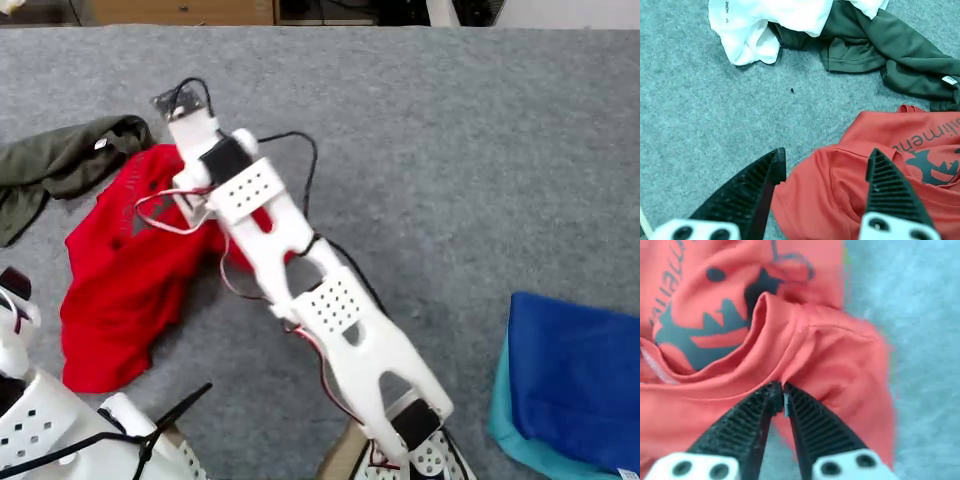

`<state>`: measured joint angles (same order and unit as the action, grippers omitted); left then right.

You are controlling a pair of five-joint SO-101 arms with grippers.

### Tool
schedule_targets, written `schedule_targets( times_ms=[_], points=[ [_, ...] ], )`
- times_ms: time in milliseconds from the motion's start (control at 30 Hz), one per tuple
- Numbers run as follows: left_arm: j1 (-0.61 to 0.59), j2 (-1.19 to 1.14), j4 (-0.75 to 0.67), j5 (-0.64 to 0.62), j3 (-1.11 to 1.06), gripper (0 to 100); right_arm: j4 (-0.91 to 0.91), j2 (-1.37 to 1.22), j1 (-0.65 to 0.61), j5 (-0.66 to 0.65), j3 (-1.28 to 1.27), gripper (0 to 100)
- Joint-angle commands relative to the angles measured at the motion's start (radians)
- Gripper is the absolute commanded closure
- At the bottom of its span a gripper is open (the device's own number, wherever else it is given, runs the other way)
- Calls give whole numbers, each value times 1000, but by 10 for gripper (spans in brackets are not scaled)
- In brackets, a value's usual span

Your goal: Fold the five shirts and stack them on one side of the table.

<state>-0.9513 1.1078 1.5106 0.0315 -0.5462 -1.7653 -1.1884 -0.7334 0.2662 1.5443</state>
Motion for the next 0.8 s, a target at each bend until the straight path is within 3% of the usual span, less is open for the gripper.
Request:
schedule_targets(
  times_ms=[0, 133, 267, 433, 767],
  points=[
    [38, -7, -23, -6, 6, 731, -23, 73, 51, -60, 27, 995],
    [91, -104, -25, -11, 14, 733, -23, 251, 77, -126, -139, 995],
    [144, -312, -51, -12, 61, 735, -23, 516, 102, -167, -501, 995],
    [212, -573, -2, -12, 287, 735, -15, 832, 177, -181, -1007, 994],
    [499, -940, 68, -55, 644, 733, 34, 1268, 406, -279, -1662, 994]
  ],
)
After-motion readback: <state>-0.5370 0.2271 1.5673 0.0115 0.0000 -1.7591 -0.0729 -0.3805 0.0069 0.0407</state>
